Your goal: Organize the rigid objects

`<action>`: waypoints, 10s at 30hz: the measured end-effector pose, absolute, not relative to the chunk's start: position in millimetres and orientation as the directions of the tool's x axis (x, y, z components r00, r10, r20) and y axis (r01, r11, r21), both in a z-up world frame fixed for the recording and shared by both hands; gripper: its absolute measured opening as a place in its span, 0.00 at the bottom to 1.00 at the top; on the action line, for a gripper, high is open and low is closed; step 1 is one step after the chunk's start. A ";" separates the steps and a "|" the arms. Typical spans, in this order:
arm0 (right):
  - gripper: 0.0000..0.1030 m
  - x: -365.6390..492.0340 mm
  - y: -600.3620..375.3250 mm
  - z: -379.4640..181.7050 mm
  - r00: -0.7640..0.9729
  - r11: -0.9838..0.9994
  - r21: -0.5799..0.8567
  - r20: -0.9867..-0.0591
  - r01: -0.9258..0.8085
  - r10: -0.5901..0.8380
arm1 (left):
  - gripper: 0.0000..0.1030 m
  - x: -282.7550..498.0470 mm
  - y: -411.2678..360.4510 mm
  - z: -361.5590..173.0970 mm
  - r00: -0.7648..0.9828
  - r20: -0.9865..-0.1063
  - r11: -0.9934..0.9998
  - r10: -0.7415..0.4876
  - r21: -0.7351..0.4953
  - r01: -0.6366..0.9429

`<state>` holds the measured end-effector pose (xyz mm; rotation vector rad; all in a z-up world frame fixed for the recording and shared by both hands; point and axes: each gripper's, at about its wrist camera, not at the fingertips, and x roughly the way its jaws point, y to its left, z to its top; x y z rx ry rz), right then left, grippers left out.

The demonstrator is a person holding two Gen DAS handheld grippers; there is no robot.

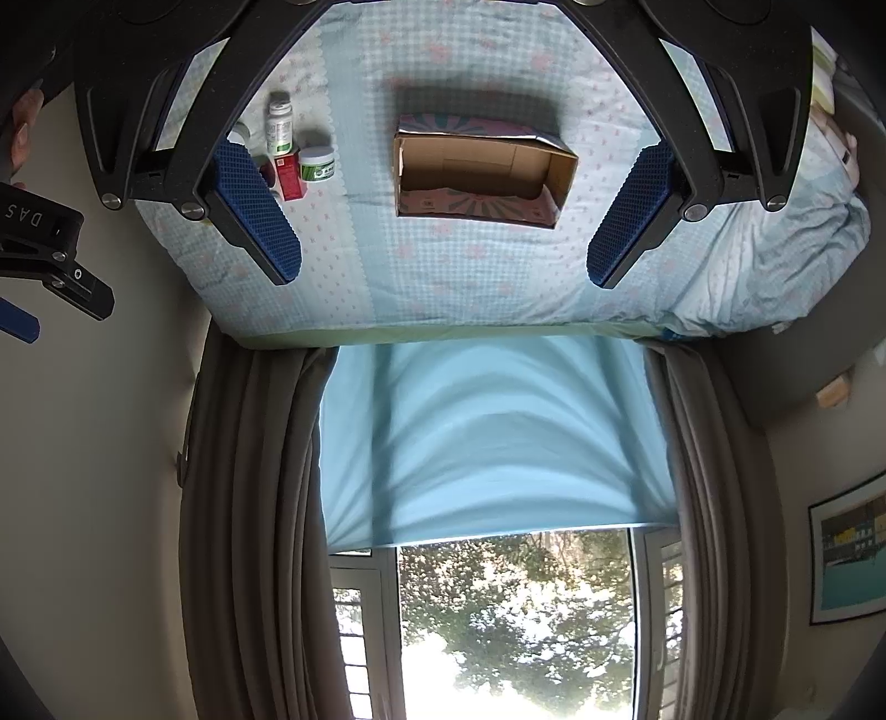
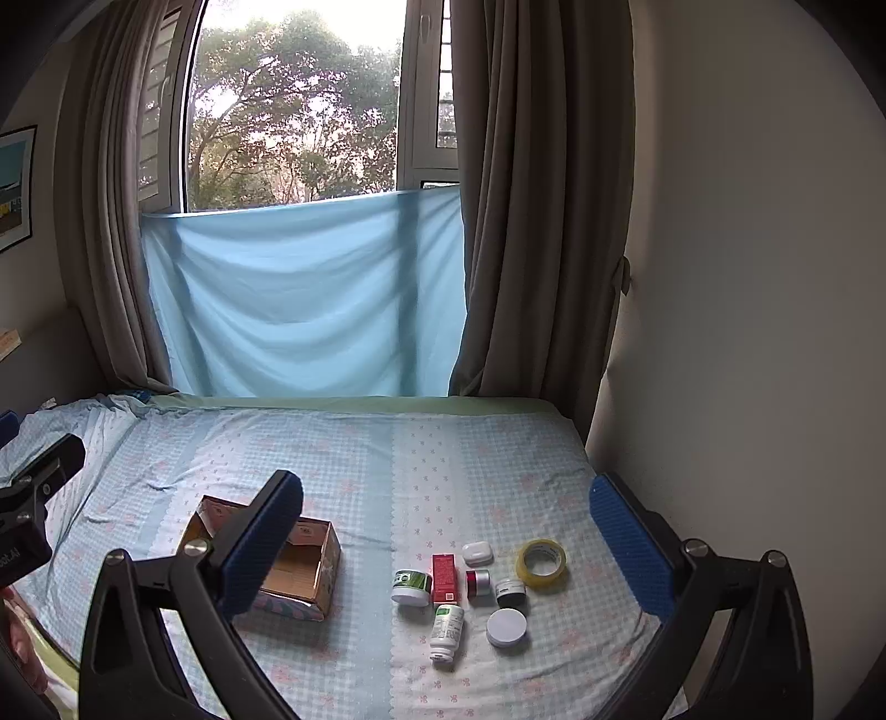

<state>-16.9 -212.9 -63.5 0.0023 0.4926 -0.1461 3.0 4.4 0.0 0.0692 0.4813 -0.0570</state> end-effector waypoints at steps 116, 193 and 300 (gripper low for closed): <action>0.55 267.4 -400.5 -554.9 0.101 0.975 0.154 -0.985 0.158 0.140 | 0.66 338.3 -204.7 -600.2 -0.126 -0.954 0.950 -0.273 -0.288 0.121; 0.50 309.3 32.5 -353.7 0.220 0.976 0.159 -0.957 -0.148 0.189 | 0.66 345.8 190.6 -385.0 0.085 -0.978 0.971 -0.193 -0.177 0.163; 1.00 131.1 -349.0 -325.9 0.303 0.996 -0.015 -0.952 0.083 -0.040 | 1.00 237.4 -162.0 -288.4 0.306 -0.938 0.965 -0.163 -0.088 0.246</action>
